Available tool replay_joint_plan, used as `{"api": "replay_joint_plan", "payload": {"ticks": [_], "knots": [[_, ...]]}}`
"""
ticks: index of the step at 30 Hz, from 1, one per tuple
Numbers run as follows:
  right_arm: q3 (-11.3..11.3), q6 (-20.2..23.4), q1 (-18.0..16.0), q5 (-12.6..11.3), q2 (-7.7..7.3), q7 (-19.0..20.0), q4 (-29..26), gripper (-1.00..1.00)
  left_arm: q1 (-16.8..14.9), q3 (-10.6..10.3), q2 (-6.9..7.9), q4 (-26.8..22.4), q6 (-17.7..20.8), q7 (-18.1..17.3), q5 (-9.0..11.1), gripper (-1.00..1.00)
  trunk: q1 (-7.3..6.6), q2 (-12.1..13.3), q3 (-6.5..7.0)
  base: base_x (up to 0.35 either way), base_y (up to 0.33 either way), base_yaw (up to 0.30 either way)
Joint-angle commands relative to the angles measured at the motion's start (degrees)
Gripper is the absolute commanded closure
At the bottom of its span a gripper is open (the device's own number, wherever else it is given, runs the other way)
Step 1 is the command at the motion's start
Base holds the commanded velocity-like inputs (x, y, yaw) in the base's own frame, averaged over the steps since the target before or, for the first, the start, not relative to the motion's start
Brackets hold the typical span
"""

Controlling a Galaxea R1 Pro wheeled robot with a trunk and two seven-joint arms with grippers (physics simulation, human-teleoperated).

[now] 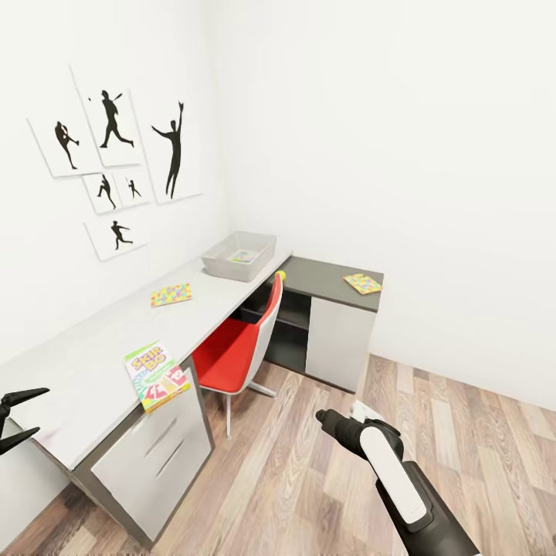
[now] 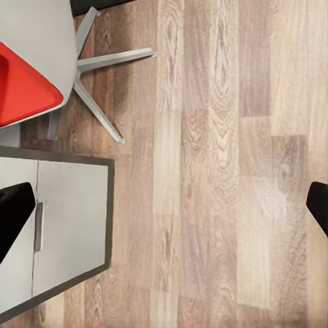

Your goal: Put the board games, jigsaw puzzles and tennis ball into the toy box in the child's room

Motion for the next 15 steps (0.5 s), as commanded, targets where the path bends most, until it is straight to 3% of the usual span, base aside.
{"api": "replay_joint_plan", "payload": {"ticks": [1, 15], "knots": [[0.03, 0.1, -0.05, -0.42, -0.01, -0.48, -0.07, -1.0, -0.06, 0.1, -0.02, 0.05, 0.24, -0.55, -0.57, -1.0, 0.21, -0.47, -0.26, -0.192, 0.002, 0.0], [0.03, 0.1, -0.05, -0.42, 0.06, -0.47, 0.03, -1.0, -0.1, 0.11, -0.26, 0.05, 0.24, -0.55, -0.56, -1.0, 3.29, -6.08, -2.77, -0.163, 0.024, 0.0]]}}
